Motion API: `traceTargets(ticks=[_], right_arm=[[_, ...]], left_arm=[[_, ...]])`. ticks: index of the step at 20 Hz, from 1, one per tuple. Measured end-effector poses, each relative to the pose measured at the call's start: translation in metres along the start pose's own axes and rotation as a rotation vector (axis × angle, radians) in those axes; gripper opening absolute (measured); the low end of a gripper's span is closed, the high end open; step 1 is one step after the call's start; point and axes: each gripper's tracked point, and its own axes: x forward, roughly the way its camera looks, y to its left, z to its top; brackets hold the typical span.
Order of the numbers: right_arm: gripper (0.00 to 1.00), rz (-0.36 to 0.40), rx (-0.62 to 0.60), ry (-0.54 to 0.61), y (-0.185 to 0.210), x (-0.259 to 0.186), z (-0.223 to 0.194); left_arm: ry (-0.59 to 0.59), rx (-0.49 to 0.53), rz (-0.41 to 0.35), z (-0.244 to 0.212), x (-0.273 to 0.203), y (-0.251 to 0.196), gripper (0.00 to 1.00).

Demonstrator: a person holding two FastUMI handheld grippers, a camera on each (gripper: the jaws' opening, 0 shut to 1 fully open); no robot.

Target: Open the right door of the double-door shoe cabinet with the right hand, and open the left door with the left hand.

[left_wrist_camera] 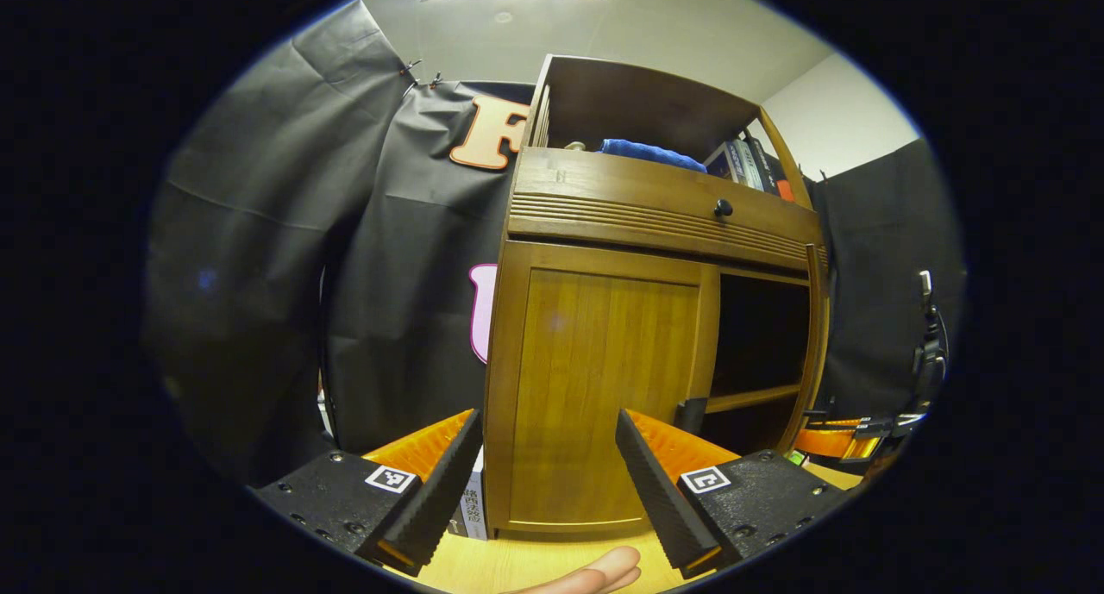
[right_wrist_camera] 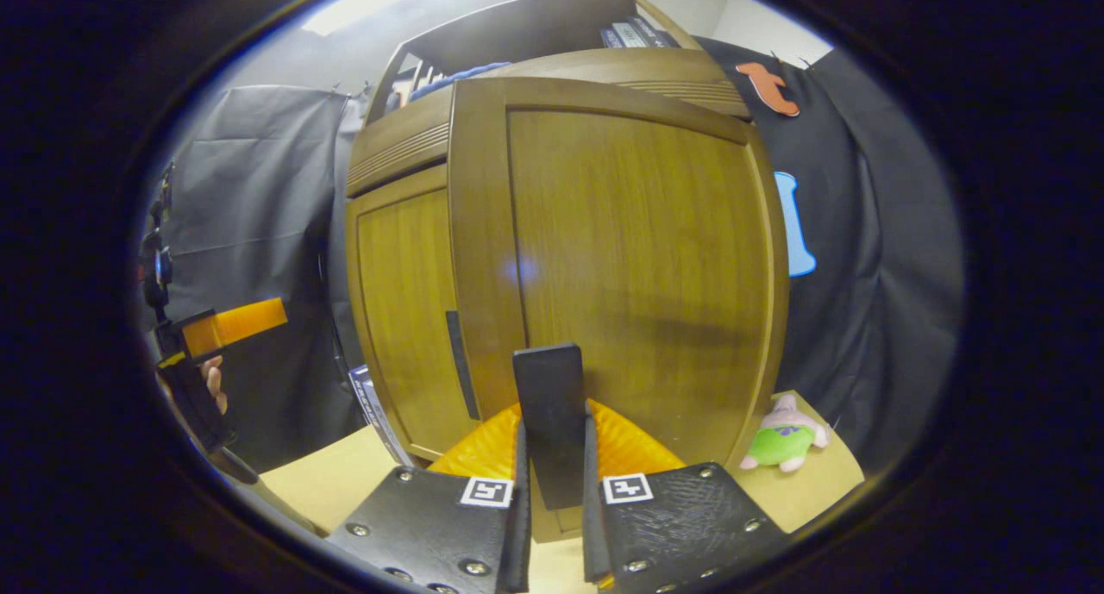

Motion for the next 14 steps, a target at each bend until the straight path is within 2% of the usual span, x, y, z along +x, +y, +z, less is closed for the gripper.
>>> traceTargets(ticks=[1,2,4,5,7,14], right_arm=[[0.19,0.001,0.002,-0.001,0.000,-0.001,0.000],[0.24,0.001,0.002,-0.002,-0.001,-0.003,0.001],[0.28,0.002,0.000,-0.003,-0.002,-0.006,0.003],[0.24,0.001,0.000,-0.004,-0.002,-0.008,0.004],[0.24,-0.005,0.003,-0.009,-0.005,-0.016,0.006],[0.23,-0.060,-0.030,-0.032,-0.030,-0.051,0.013]], left_arm=[[0.002,0.002,-0.002,-0.002,0.001,0.000,0.92],[0.005,0.004,-0.002,-0.001,0.001,-0.001,0.96],[0.012,0.015,-0.002,-0.004,0.002,-0.003,0.96],[0.013,0.021,-0.001,-0.006,0.003,-0.003,0.92],[0.015,0.027,-0.003,-0.007,0.004,-0.007,0.96],[0.025,0.039,-0.031,-0.012,0.002,-0.019,0.96]])
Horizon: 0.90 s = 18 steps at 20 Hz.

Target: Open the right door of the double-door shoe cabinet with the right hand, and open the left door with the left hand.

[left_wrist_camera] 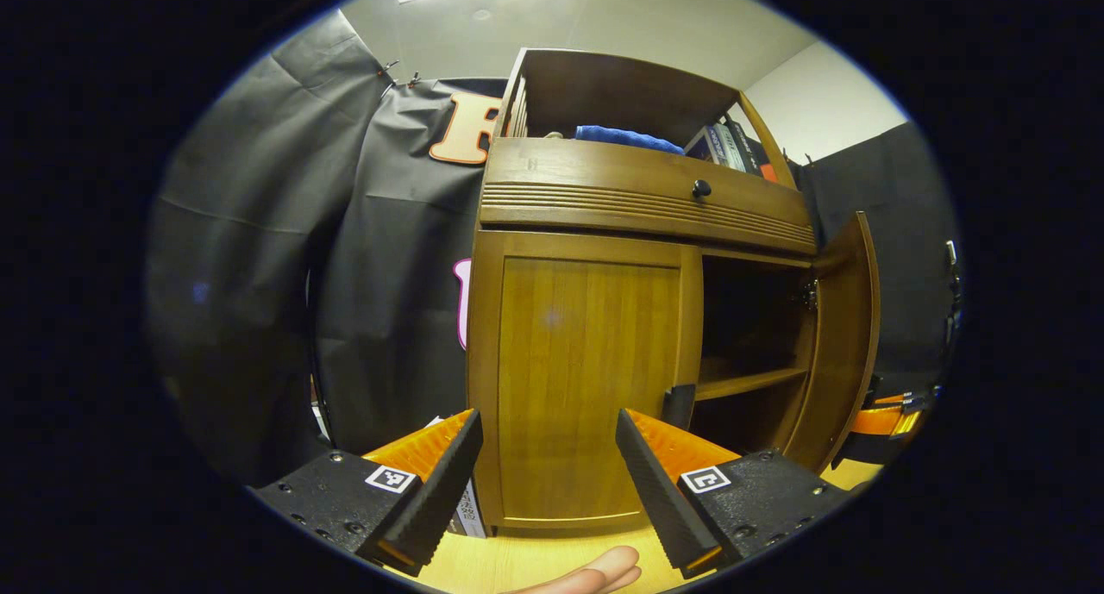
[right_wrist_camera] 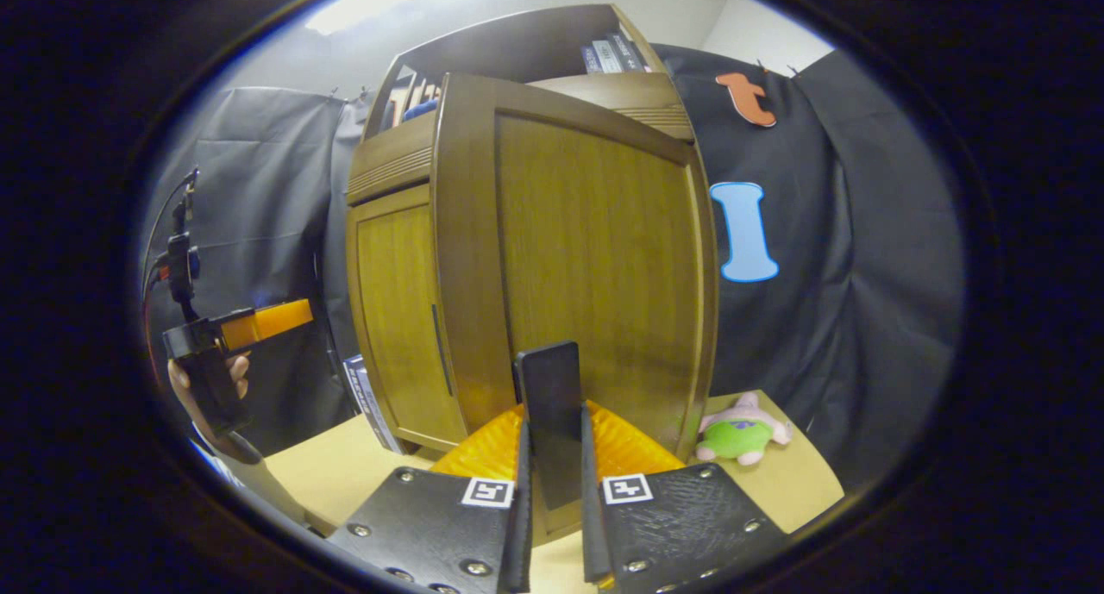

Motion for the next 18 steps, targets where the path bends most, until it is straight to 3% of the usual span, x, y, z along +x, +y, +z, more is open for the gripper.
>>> traceTargets(ticks=[1,3,4,9,10,15,18], right_arm=[[0.23,-0.008,-0.002,0.000,-0.002,-0.003,0.000],[0.19,-0.022,0.006,0.000,-0.006,-0.008,0.000],[0.23,-0.027,-0.005,-0.004,-0.008,-0.009,0.001],[0.23,-0.093,-0.043,-0.010,-0.025,-0.024,0.001],[0.06,-0.099,-0.033,-0.006,-0.028,-0.027,0.001],[0.06,-0.134,-0.059,-0.009,-0.047,-0.034,-0.001],[0.06,-0.185,-0.079,-0.007,-0.067,-0.045,0.001]], left_arm=[[0.002,0.000,-0.001,-0.001,0.000,0.000,0.92],[0.003,0.005,0.000,-0.001,-0.001,-0.002,0.96],[0.002,0.006,-0.002,-0.001,-0.001,-0.003,0.92],[0.003,0.003,-0.005,-0.002,0.000,-0.003,0.96],[0.003,0.003,-0.004,-0.001,0.000,-0.003,0.96],[0.007,0.006,-0.002,-0.004,0.000,-0.003,0.99],[0.006,0.013,-0.001,-0.004,0.001,-0.004,0.92]])
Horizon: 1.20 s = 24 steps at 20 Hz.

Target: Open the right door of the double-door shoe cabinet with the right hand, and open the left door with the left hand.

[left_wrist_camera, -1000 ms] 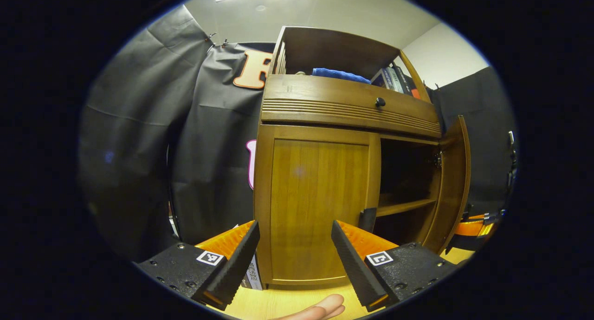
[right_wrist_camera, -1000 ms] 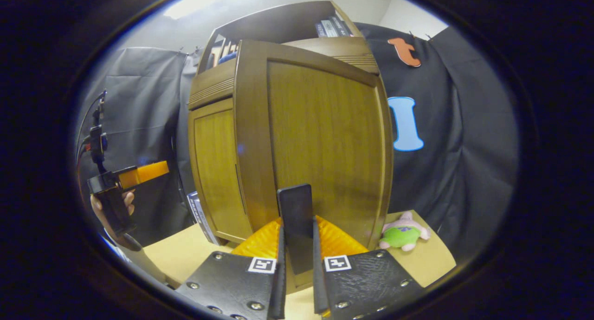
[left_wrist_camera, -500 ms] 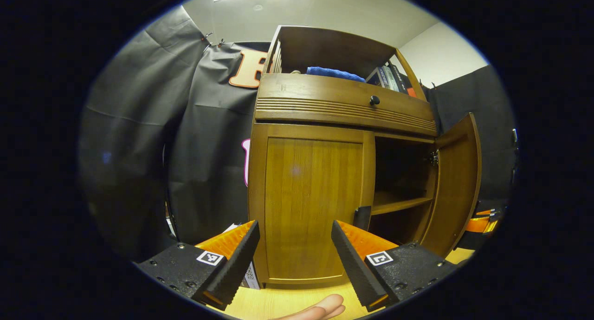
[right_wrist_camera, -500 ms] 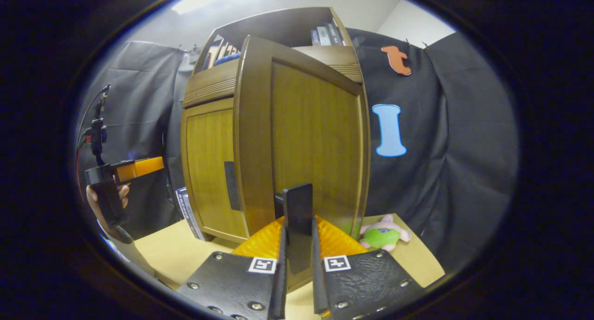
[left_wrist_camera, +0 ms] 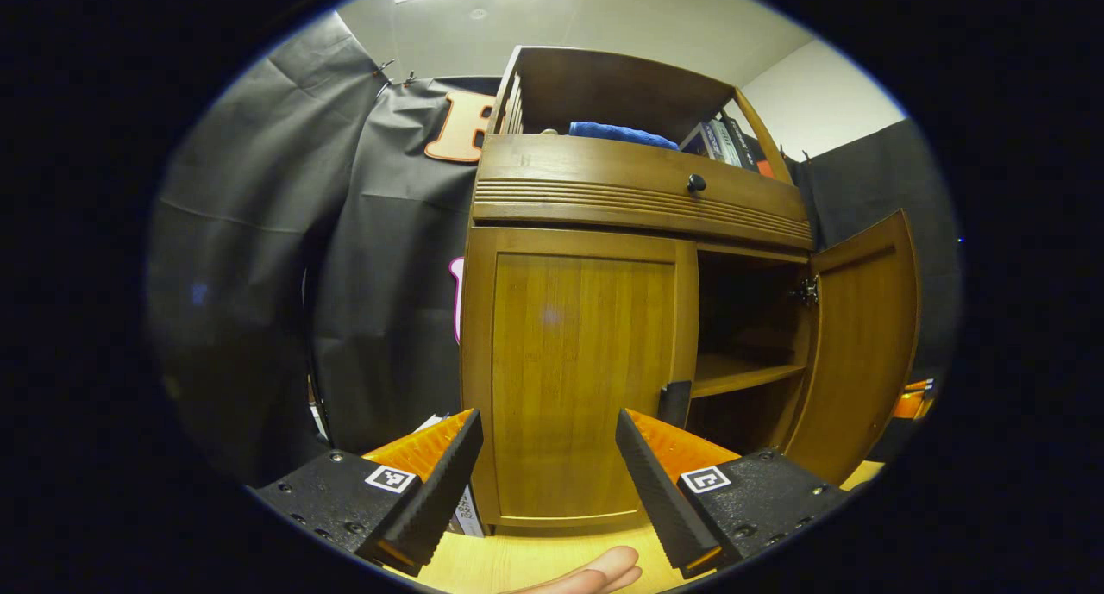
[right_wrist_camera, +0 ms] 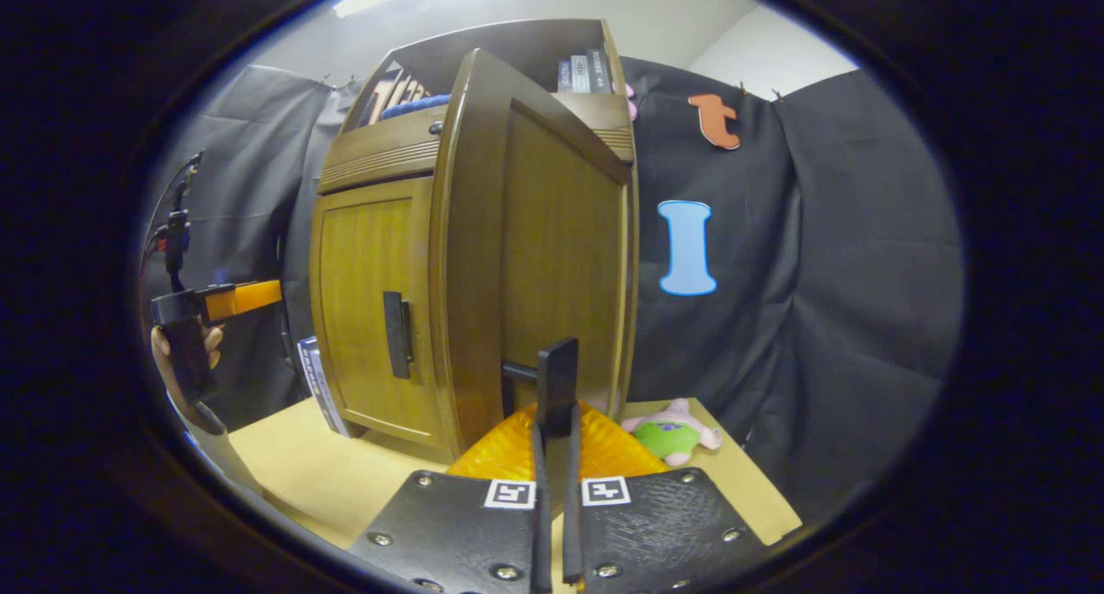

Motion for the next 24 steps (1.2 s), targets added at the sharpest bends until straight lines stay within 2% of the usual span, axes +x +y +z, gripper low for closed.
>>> traceTargets(ticks=[1,8,9,10,11,12,15,16,17,18,20,24], right_arm=[[0.05,-0.019,0.000,0.000,-0.010,-0.003,0.000],[0.04,-0.164,-0.023,-0.002,-0.088,-0.027,0.011],[0.01,-0.182,-0.020,-0.006,-0.100,-0.029,0.013],[0.01,-0.209,-0.020,-0.011,-0.113,-0.033,0.015],[0.01,-0.231,-0.020,-0.013,-0.126,-0.034,0.016],[0.01,-0.226,0.003,-0.023,-0.132,-0.036,0.018],[0.01,-0.248,0.029,-0.033,-0.154,-0.036,0.014],[0.01,-0.256,0.034,-0.036,-0.161,-0.035,0.011],[0.01,-0.246,0.059,-0.034,-0.164,-0.034,0.009],[0.01,-0.218,0.091,-0.030,-0.163,-0.031,0.004],[0.01,-0.195,0.131,-0.045,-0.169,-0.030,0.000],[0.01,-0.195,0.189,-0.079,-0.181,-0.039,-0.003]], left_arm=[[0.001,0.003,-0.001,-0.001,0.000,-0.002,0.96],[0.007,0.027,-0.013,-0.006,0.000,-0.013,0.96],[0.010,0.028,-0.013,-0.007,0.002,-0.014,0.96],[0.014,0.024,-0.013,-0.009,0.002,-0.016,0.92],[0.018,0.018,-0.015,-0.010,0.002,-0.017,0.96],[0.023,0.014,-0.017,-0.012,0.003,-0.020,0.99],[0.026,0.020,-0.022,-0.015,0.004,-0.027,0.92],[0.024,0.027,-0.028,-0.015,0.004,-0.031,0.96],[0.020,0.028,-0.030,-0.016,0.004,-0.033,0.92],[0.018,0.024,-0.027,-0.018,0.005,-0.036,0.96],[0.033,0.035,-0.037,-0.030,0.011,-0.046,0.96],[0.103,0.082,-0.080,-0.062,0.031,-0.074,0.92]])
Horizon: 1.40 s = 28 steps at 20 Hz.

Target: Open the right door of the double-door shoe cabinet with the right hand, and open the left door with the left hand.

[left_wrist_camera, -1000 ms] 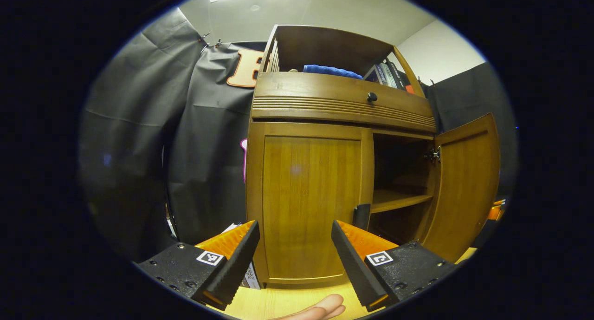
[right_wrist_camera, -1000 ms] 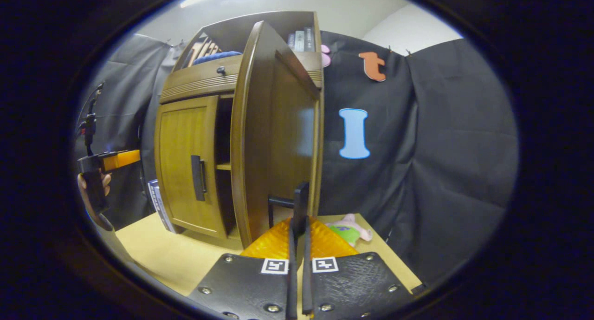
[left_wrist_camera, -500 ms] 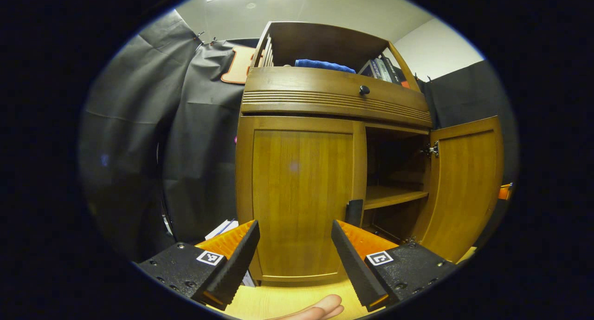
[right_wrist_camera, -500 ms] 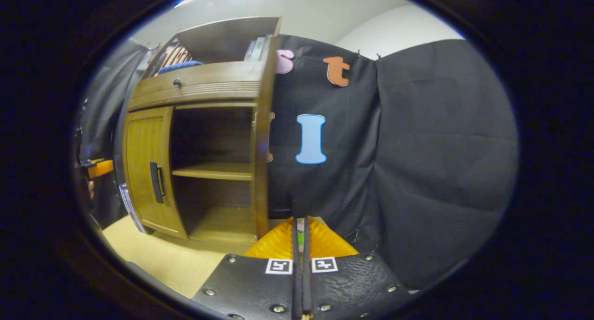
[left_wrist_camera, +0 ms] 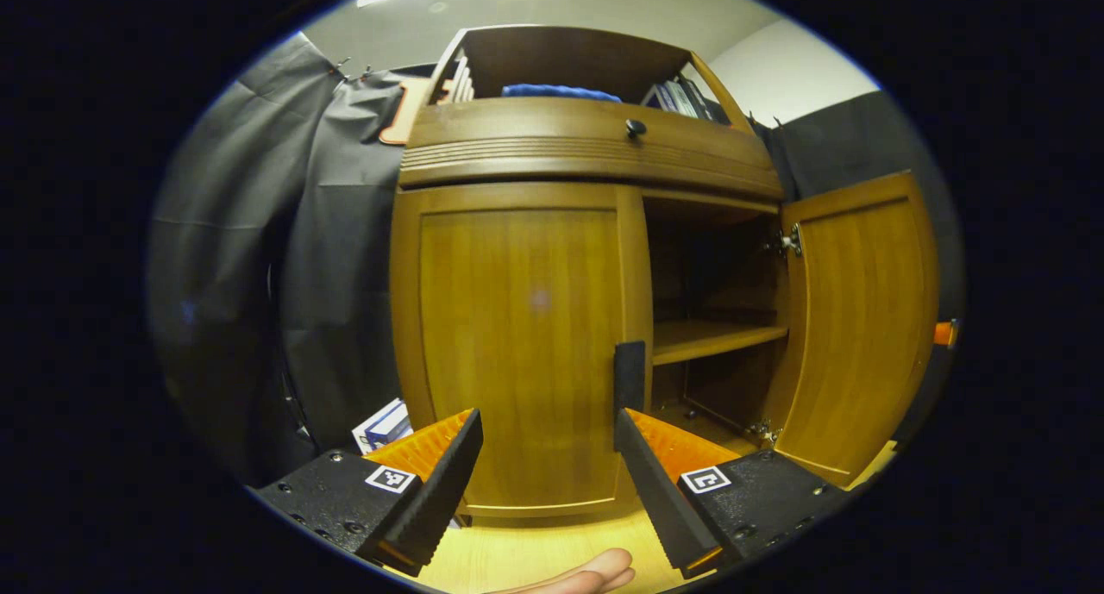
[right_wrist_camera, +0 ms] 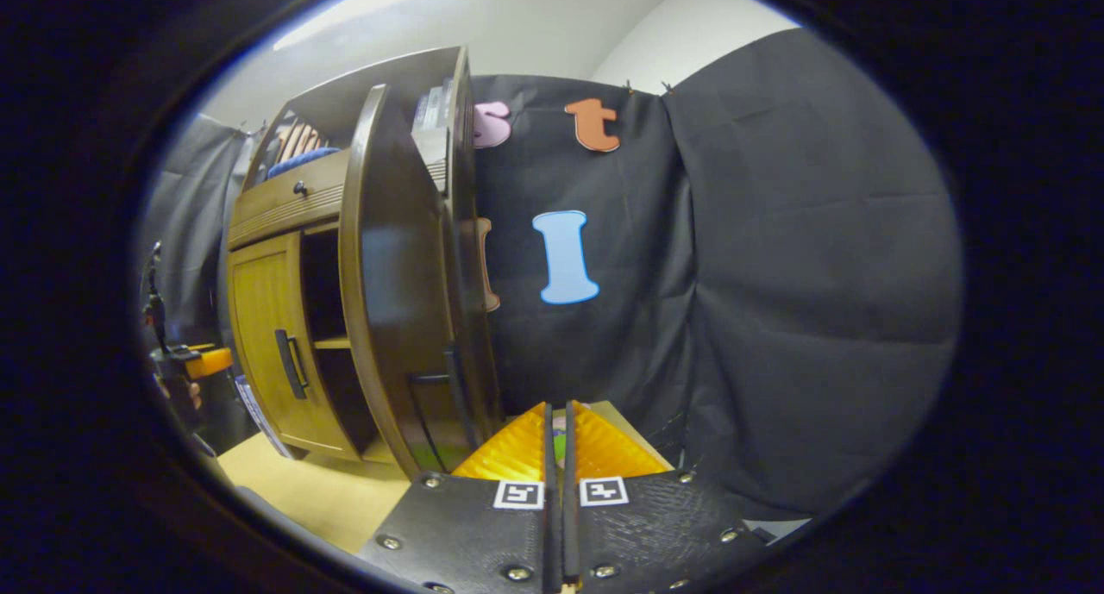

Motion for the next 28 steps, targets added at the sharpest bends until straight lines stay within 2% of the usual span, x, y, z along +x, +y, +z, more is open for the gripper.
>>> traceTargets(ticks=[1,2,4,6,9,12,14,15,16,17,18,19,21,22,23,24,25,26,28], right_arm=[[0.02,0.005,0.013,-0.012,-0.001,-0.004,0.002],[0.21,0.004,0.021,-0.033,-0.001,-0.010,0.008],[0.61,-0.031,0.030,-0.081,-0.009,-0.022,0.019],[1.00,-0.044,0.042,-0.109,-0.009,-0.038,0.029],[0.99,-0.013,0.057,-0.132,0.005,-0.062,0.038],[1.00,-0.010,0.044,-0.154,0.012,-0.088,0.048],[0.99,-0.015,0.052,-0.174,0.018,-0.106,0.056],[0.94,-0.014,0.055,-0.183,0.021,-0.114,0.060],[0.94,-0.004,0.051,-0.192,0.028,-0.122,0.064],[0.98,0.008,0.042,-0.199,0.035,-0.130,0.067],[0.98,0.019,0.034,-0.205,0.043,-0.138,0.070],[0.98,0.029,0.023,-0.214,0.049,-0.145,0.074],[0.99,0.056,-0.002,-0.230,0.066,-0.154,0.084],[0.98,0.064,-0.011,-0.232,0.072,-0.160,0.086],[0.94,0.070,-0.019,-0.232,0.078,-0.163,0.087],[0.98,0.076,-0.026,-0.230,0.084,-0.166,0.088],[0.94,0.077,-0.031,-0.224,0.089,-0.166,0.088],[0.98,0.072,-0.031,-0.227,0.091,-0.167,0.089],[1.00,0.060,-0.018,-0.232,0.096,-0.169,0.093]], left_arm=[[0.020,0.002,-0.020,-0.007,0.010,-0.010,0.92],[0.035,0.002,-0.034,-0.013,0.020,-0.019,0.96],[0.044,-0.007,-0.041,-0.015,0.039,-0.026,0.94],[0.038,-0.018,-0.040,-0.020,0.055,-0.038,0.95],[-0.003,-0.051,-0.070,-0.013,0.073,-0.054,0.95],[-0.031,-0.039,-0.031,-0.005,0.085,-0.055,0.94],[-0.064,-0.019,-0.055,0.006,0.098,-0.063,0.90],[-0.078,0.011,-0.060,0.007,0.108,-0.067,0.82],[-0.079,0.048,-0.018,0.009,0.112,-0.059,0.74],[-0.075,0.075,0.015,0.006,0.123,-0.050,0.66],[-0.040,0.063,0.014,-0.002,0.122,-0.048,0.59],[-0.068,0.051,0.008,0.009,0.125,-0.052,0.51],[0.003,0.006,-0.014,0.001,0.118,-0.050,0.35],[-0.002,-0.033,-0.037,0.005,0.115,-0.051,0.33],[0.027,-0.060,-0.060,0.002,0.115,-0.054,0.32],[0.034,-0.072,-0.084,0.002,0.111,-0.056,0.31],[0.028,-0.059,-0.113,0.004,0.111,-0.056,0.31],[0.032,-0.061,-0.140,0.003,0.104,-0.056,0.30],[0.015,-0.082,-0.187,0.005,0.091,-0.056,0.29]])
